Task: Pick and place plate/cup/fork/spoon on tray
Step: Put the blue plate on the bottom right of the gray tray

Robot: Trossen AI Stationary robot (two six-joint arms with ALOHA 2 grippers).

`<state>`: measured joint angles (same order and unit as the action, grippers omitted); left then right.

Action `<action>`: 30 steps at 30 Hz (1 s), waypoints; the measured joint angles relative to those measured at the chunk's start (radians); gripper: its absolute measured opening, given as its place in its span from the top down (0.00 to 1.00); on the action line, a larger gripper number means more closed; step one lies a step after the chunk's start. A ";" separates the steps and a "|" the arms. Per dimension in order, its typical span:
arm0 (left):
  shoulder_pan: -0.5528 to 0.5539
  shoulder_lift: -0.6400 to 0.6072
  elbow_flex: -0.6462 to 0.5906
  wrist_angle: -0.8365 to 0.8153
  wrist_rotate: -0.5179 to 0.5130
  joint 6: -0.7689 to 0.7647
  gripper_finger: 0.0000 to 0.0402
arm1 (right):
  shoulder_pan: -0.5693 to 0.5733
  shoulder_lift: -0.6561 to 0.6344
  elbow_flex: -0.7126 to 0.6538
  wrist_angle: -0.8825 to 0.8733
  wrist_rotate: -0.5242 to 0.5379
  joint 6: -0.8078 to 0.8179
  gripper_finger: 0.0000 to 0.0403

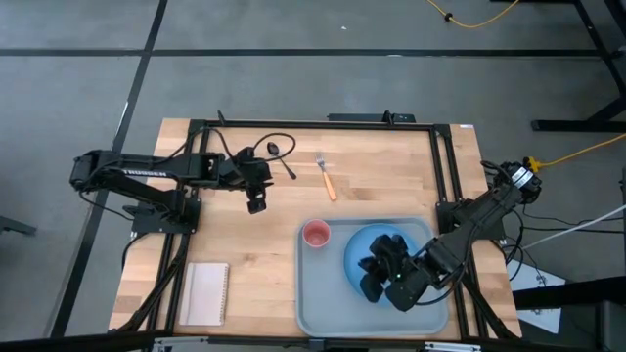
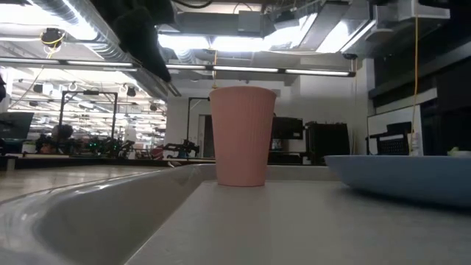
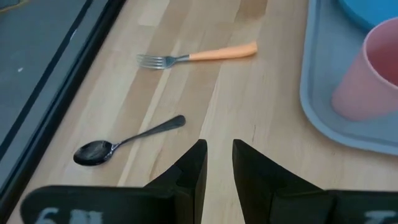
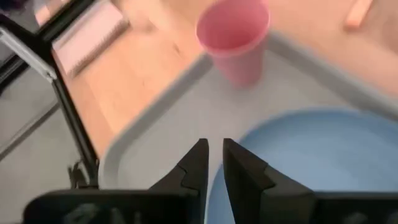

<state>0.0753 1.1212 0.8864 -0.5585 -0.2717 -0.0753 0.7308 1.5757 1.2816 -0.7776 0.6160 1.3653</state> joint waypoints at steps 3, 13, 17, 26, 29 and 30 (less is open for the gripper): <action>0.000 0.025 0.000 -0.010 0.000 0.000 0.83 | -0.003 0.000 0.000 0.014 0.021 -0.075 0.87; -0.002 0.064 0.000 -0.006 0.006 0.000 0.83 | -0.049 0.000 0.000 0.013 0.117 -0.232 0.87; -0.016 0.046 0.000 0.013 0.006 -0.001 0.83 | -0.093 0.008 0.000 -0.058 0.117 -0.321 0.94; -0.100 0.028 -0.001 0.057 0.008 -0.044 0.83 | -0.186 0.093 0.000 -0.152 0.038 -0.661 0.99; -0.129 0.028 -0.001 0.110 0.001 -0.070 0.83 | -0.218 0.133 0.000 -0.155 0.051 -0.707 0.99; -0.139 0.028 -0.001 0.123 0.001 -0.073 0.83 | -0.228 0.142 0.000 -0.154 0.067 -0.713 0.99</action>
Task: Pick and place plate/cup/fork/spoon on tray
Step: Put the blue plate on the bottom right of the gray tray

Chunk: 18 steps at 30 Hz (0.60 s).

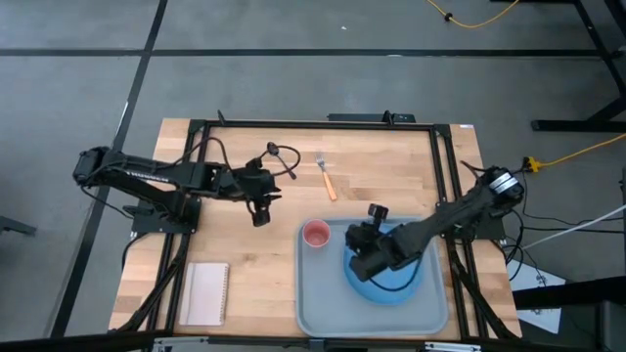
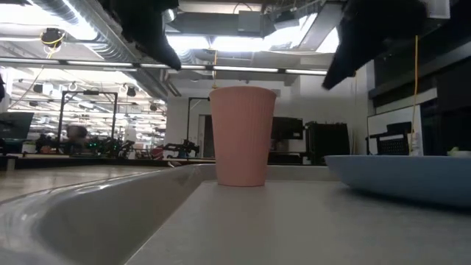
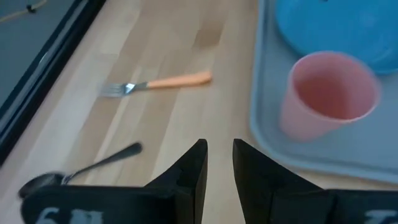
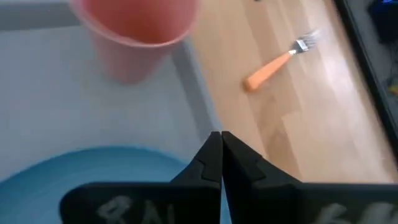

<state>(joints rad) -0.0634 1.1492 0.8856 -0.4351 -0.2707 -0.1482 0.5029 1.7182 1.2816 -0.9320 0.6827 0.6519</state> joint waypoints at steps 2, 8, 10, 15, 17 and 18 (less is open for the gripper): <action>-0.020 0.000 0.000 0.033 0.000 0.000 0.83 | -0.019 0.014 0.000 -0.005 0.001 -0.005 0.99; -0.083 0.000 0.000 0.059 -0.001 -0.001 0.83 | -0.069 0.042 -0.027 -0.014 -0.086 -0.062 0.99; -0.097 0.000 0.000 0.067 -0.002 0.000 0.83 | -0.084 0.041 -0.067 0.038 -0.129 -0.112 0.99; -0.119 0.001 0.000 0.101 -0.010 0.001 0.83 | -0.132 0.039 -0.173 0.155 -0.222 -0.164 0.99; -0.120 0.001 0.000 0.114 -0.010 0.005 0.83 | -0.154 0.039 -0.192 0.185 -0.232 -0.169 0.99; -0.120 0.001 0.000 0.116 -0.010 0.013 0.83 | -0.162 0.039 -0.194 0.188 -0.232 -0.169 0.99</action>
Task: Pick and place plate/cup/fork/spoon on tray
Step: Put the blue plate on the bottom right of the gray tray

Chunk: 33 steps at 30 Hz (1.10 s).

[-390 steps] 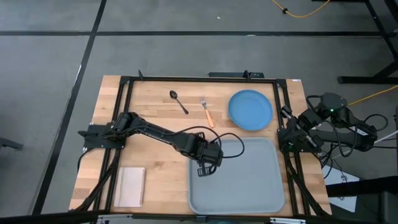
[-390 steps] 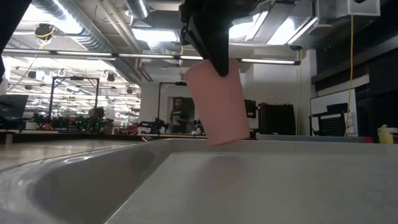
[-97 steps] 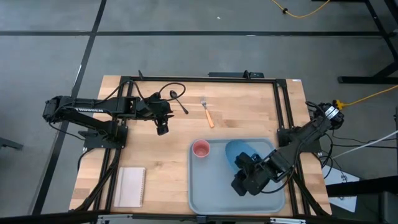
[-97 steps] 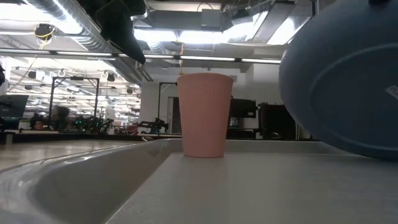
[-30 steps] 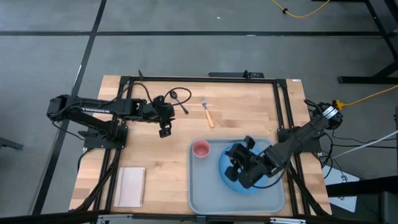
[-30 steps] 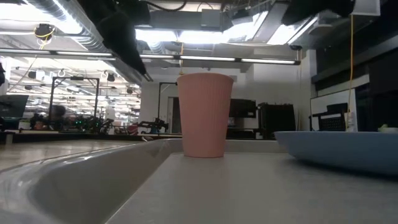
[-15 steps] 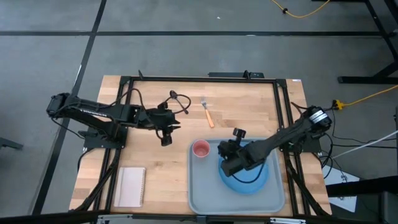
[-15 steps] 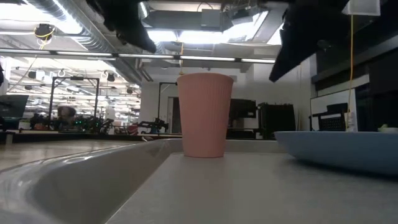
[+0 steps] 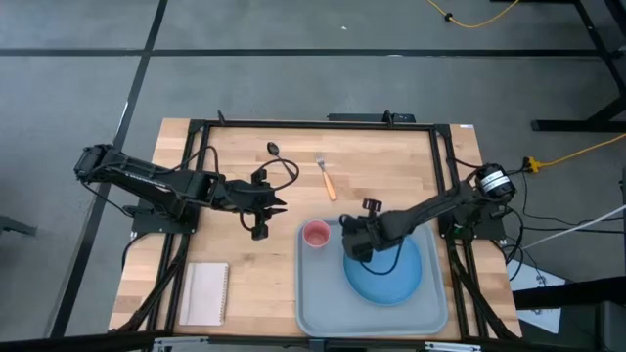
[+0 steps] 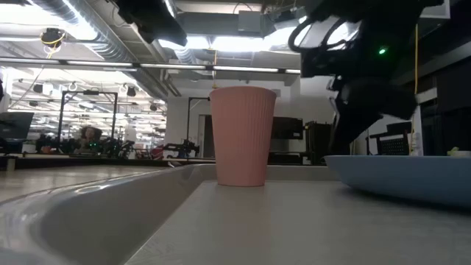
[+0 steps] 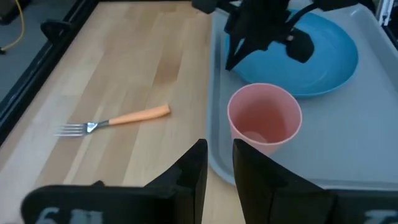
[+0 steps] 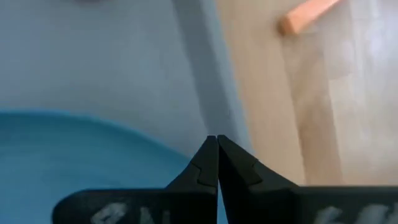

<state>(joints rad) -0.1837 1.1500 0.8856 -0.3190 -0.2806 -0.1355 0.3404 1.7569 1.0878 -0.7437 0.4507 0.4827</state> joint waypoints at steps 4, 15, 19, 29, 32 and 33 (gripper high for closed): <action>0.000 0.000 0.000 0.009 -0.009 0.014 0.83 | -0.027 -0.001 0.000 0.017 -0.043 -0.028 0.99; 0.001 0.000 0.000 0.014 -0.074 0.016 0.83 | -0.038 0.009 -0.002 0.006 -0.193 -0.043 0.99; 0.001 0.000 0.000 0.017 -0.075 0.042 0.83 | -0.037 0.009 0.035 -0.078 -0.218 -0.029 0.99; 0.001 0.000 0.000 0.019 -0.075 0.068 0.83 | -0.031 0.009 0.108 -0.171 -0.343 0.013 0.99; 0.001 0.000 0.000 0.023 -0.080 0.068 0.83 | -0.016 0.009 0.132 -0.172 -0.217 0.009 0.99; 0.001 0.000 0.000 0.022 -0.084 0.068 0.83 | -0.013 0.009 0.140 -0.170 -0.163 0.009 0.99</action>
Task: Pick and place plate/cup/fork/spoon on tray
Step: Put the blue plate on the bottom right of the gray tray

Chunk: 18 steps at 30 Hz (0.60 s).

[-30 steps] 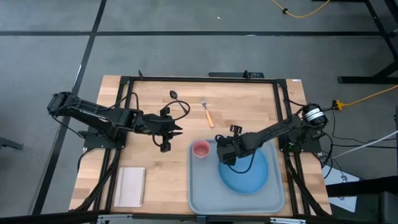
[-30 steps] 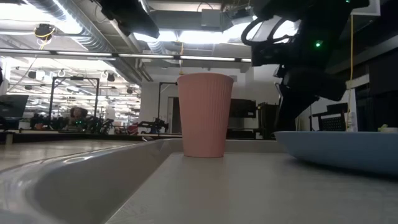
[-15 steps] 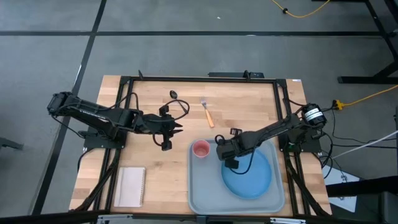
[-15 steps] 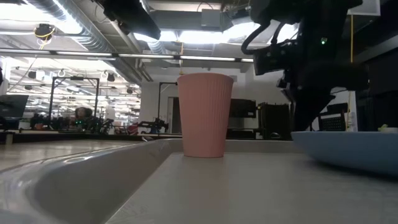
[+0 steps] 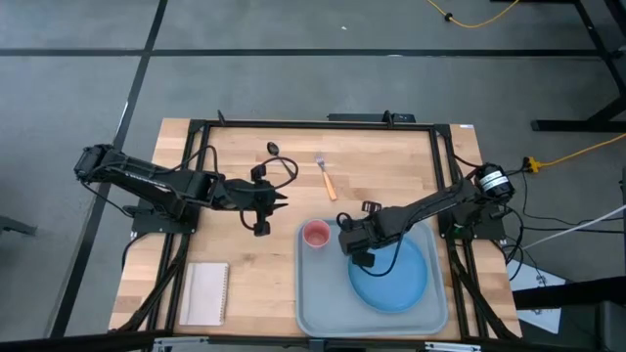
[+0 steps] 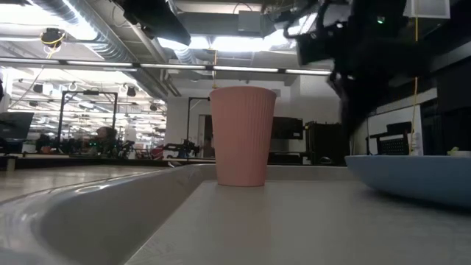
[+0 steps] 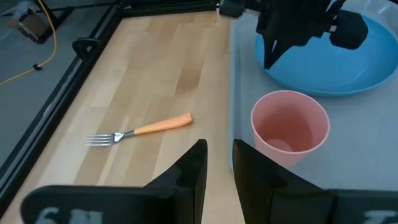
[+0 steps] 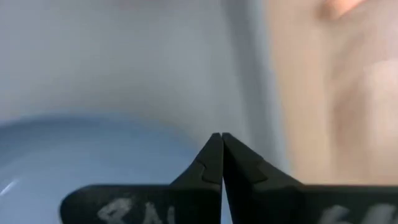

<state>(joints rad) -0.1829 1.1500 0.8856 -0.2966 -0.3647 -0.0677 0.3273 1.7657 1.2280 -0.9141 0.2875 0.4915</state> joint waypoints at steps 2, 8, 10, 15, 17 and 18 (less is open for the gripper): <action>0.000 0.000 0.000 0.000 -0.010 0.000 0.83 | 0.002 0.000 0.006 0.008 0.060 -0.003 0.99; 0.000 0.000 0.000 0.000 -0.012 0.001 0.83 | -0.001 0.000 -0.078 0.050 0.024 0.042 0.99; 0.000 0.000 0.000 0.000 -0.012 0.001 0.83 | -0.001 0.001 -0.097 0.046 0.025 0.065 0.99; 0.000 0.000 0.000 0.000 -0.014 0.001 0.83 | -0.002 0.001 -0.107 0.049 -0.036 0.080 0.99; 0.000 0.000 0.000 0.000 -0.014 0.001 0.83 | -0.002 0.001 -0.107 0.045 -0.075 0.079 0.99; 0.000 0.000 0.000 0.000 -0.014 0.001 0.83 | -0.001 0.001 -0.107 0.042 -0.088 0.080 0.99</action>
<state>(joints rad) -0.1829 1.1500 0.8856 -0.2970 -0.3787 -0.0669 0.3260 1.7664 1.1213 -0.8722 0.1993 0.5712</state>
